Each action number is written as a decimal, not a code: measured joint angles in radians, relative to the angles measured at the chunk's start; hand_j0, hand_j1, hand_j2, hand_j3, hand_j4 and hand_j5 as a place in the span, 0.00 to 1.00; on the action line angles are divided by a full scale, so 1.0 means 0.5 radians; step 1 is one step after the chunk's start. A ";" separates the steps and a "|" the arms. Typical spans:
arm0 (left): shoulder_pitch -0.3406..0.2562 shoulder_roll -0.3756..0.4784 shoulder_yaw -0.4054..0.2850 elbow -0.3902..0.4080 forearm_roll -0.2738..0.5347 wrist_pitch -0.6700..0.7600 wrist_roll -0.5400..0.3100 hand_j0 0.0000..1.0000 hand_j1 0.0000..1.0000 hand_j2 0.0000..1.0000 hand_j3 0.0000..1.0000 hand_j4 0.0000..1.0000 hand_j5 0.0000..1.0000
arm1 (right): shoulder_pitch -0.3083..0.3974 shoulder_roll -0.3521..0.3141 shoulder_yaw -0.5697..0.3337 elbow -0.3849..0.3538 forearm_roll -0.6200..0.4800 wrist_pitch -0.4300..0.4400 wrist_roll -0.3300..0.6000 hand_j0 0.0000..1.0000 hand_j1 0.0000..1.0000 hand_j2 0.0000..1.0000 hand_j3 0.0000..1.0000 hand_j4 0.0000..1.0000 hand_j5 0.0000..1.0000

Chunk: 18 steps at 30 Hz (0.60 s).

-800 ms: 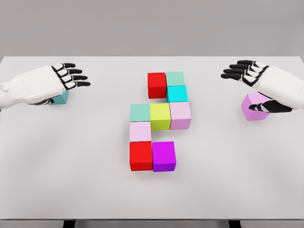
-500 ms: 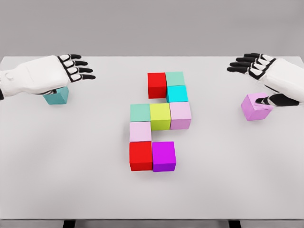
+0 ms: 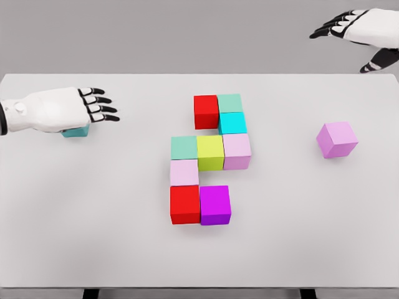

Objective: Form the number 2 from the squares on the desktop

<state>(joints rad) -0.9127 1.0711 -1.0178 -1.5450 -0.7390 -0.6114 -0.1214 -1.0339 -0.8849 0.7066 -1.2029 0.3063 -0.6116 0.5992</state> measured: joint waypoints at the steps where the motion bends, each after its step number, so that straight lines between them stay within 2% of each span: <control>1: -0.003 0.003 -0.005 0.008 -0.022 0.000 -0.001 1.00 1.00 1.00 1.00 1.00 1.00 | -0.003 0.023 0.077 0.075 0.007 -0.002 0.007 1.00 1.00 1.00 1.00 1.00 1.00; 4: -0.006 -0.006 -0.014 0.087 -0.064 0.000 -0.002 1.00 1.00 1.00 1.00 1.00 1.00 | 0.003 0.027 0.222 0.187 0.021 -0.004 0.018 1.00 1.00 1.00 1.00 1.00 1.00; 7: -0.006 -0.020 -0.016 0.172 -0.082 0.000 -0.003 1.00 1.00 1.00 1.00 1.00 1.00 | 0.064 -0.054 0.277 0.198 0.020 -0.005 0.022 1.00 1.00 1.00 1.00 1.00 1.00; 10: -0.022 -0.057 -0.017 0.268 -0.093 0.000 -0.003 1.00 1.00 1.00 1.00 1.00 1.00 | 0.187 -0.148 0.290 0.069 0.028 -0.006 0.024 1.00 1.00 1.00 1.00 1.00 1.00; 13: -0.021 -0.131 -0.018 0.396 -0.103 0.000 -0.003 1.00 1.00 1.00 1.00 1.00 1.00 | 0.212 -0.218 0.287 -0.077 0.032 -0.004 0.024 1.00 1.00 1.00 1.00 1.00 1.00; 18: -0.046 -0.193 -0.019 0.502 -0.130 0.000 -0.004 1.00 1.00 1.00 1.00 1.00 1.00 | 0.288 -0.269 0.298 -0.169 0.053 -0.004 0.024 1.00 1.00 1.00 1.00 1.00 1.00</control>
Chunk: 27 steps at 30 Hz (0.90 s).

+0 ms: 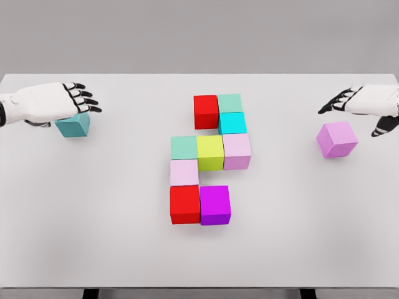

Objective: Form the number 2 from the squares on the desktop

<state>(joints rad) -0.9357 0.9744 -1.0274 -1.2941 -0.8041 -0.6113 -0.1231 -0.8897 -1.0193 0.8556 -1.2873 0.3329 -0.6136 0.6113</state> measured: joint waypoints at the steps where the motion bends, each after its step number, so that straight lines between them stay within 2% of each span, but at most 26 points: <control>1: -0.003 -0.013 0.000 0.017 -0.011 0.000 0.000 1.00 1.00 1.00 1.00 1.00 1.00 | 0.009 0.000 0.002 -0.006 0.011 0.000 0.000 1.00 1.00 1.00 1.00 1.00 1.00; 5: -0.015 -0.079 0.000 0.085 -0.070 0.000 0.000 1.00 1.00 1.00 1.00 1.00 1.00 | 0.034 0.003 0.006 0.018 0.009 0.001 0.000 1.00 1.00 1.00 1.00 1.00 1.00; 8: -0.018 -0.106 -0.001 0.143 -0.092 0.000 0.000 1.00 1.00 1.00 1.00 1.00 1.00 | 0.037 0.011 0.006 0.117 -0.059 0.001 0.000 1.00 1.00 1.00 1.00 1.00 1.00; 16: -0.034 -0.136 -0.003 0.251 -0.128 0.000 0.000 1.00 1.00 1.00 1.00 1.00 1.00 | 0.040 0.119 0.001 0.267 -0.109 0.001 0.000 1.00 1.00 1.00 1.00 1.00 1.00; 21: -0.064 -0.157 -0.003 0.357 -0.051 0.000 0.004 1.00 1.00 1.00 1.00 1.00 1.00 | 0.113 0.178 -0.006 0.285 -0.101 0.000 0.000 1.00 1.00 1.00 1.00 1.00 1.00; 27: -0.080 -0.162 -0.014 0.482 0.031 0.000 0.008 1.00 1.00 1.00 1.00 1.00 1.00 | 0.110 0.245 -0.013 0.359 -0.097 0.001 0.000 1.00 1.00 1.00 1.00 1.00 1.00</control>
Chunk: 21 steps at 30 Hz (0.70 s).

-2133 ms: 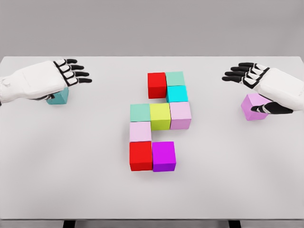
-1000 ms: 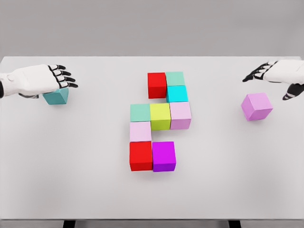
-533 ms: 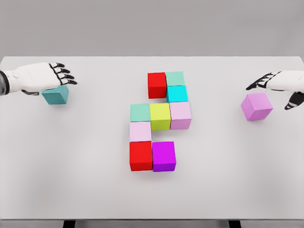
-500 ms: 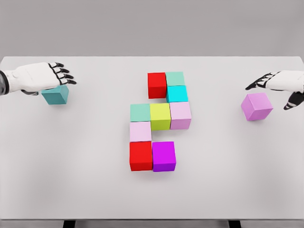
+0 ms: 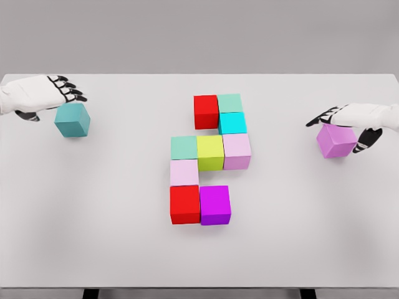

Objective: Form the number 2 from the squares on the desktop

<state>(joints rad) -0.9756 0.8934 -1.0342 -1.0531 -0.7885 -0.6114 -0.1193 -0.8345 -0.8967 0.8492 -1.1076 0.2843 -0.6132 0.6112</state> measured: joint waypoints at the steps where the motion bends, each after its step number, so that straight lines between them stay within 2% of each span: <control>1: 0.000 -0.001 -0.002 0.014 0.020 0.000 0.000 1.00 1.00 1.00 1.00 1.00 1.00 | 0.000 0.006 -0.001 0.018 0.000 0.000 0.000 1.00 1.00 1.00 1.00 1.00 1.00; 6: -0.003 -0.036 -0.015 0.069 0.074 0.000 0.001 1.00 1.00 1.00 1.00 1.00 1.00 | 0.000 0.026 -0.002 0.089 0.004 0.000 0.000 1.00 1.00 1.00 1.00 1.00 1.00; 13: -0.003 -0.084 -0.039 0.145 0.131 0.000 -0.002 1.00 1.00 1.00 1.00 1.00 1.00 | 0.003 0.038 0.000 0.102 0.006 0.000 0.000 0.99 0.99 0.99 0.99 0.99 0.99; 15: -0.003 -0.096 -0.045 0.153 0.130 0.000 -0.003 1.00 1.00 1.00 1.00 1.00 1.00 | 0.006 0.039 0.002 0.101 0.008 0.000 0.000 0.93 0.93 0.93 0.93 0.93 0.93; 16: -0.003 -0.100 -0.048 0.155 0.129 0.000 -0.004 1.00 1.00 1.00 1.00 1.00 1.00 | 0.003 0.040 0.002 0.101 0.012 0.000 0.000 0.87 0.87 0.87 0.87 0.87 0.87; 21: -0.003 -0.108 -0.080 0.157 0.125 0.000 -0.005 1.00 1.00 1.00 1.00 1.00 1.00 | 0.003 0.039 -0.002 0.094 0.032 0.001 0.002 0.78 0.78 0.78 0.78 0.78 0.78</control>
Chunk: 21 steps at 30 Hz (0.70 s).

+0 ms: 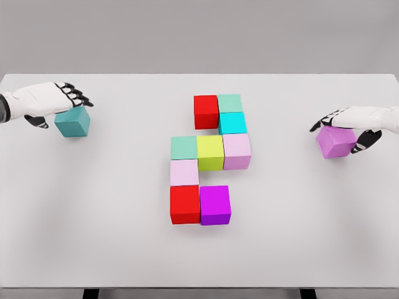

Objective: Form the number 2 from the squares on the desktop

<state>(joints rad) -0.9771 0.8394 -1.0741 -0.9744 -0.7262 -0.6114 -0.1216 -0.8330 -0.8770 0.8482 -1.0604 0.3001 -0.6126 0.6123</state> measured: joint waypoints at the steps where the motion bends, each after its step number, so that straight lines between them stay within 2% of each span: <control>1: 0.000 -0.001 -0.003 0.000 -0.001 0.000 0.000 1.00 1.00 1.00 1.00 1.00 1.00 | -0.003 0.000 -0.001 -0.001 0.000 0.000 0.002 0.78 0.78 0.78 0.78 0.78 0.78; 9: -0.003 -0.029 -0.026 0.003 -0.007 0.000 0.000 1.00 1.00 1.00 1.00 1.00 1.00 | -0.028 -0.002 -0.005 -0.019 0.005 -0.001 -0.002 0.76 0.76 0.76 0.76 0.76 0.76; 12: -0.006 -0.034 -0.037 0.016 -0.009 0.000 0.000 1.00 1.00 1.00 1.00 1.00 1.00 | -0.025 -0.011 -0.010 -0.070 0.005 -0.002 -0.002 0.72 0.72 0.72 0.72 0.72 0.72; 21: -0.003 -0.087 -0.056 0.060 -0.048 0.000 0.000 1.00 1.00 1.00 1.00 1.00 1.00 | 0.009 -0.054 -0.124 -0.206 0.004 -0.002 -0.002 0.69 0.69 0.69 0.69 0.69 0.69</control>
<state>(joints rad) -0.9787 0.7958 -1.1020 -0.9445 -0.7504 -0.6114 -0.1217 -0.8284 -0.9039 0.7859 -1.1634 0.3019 -0.6136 0.6112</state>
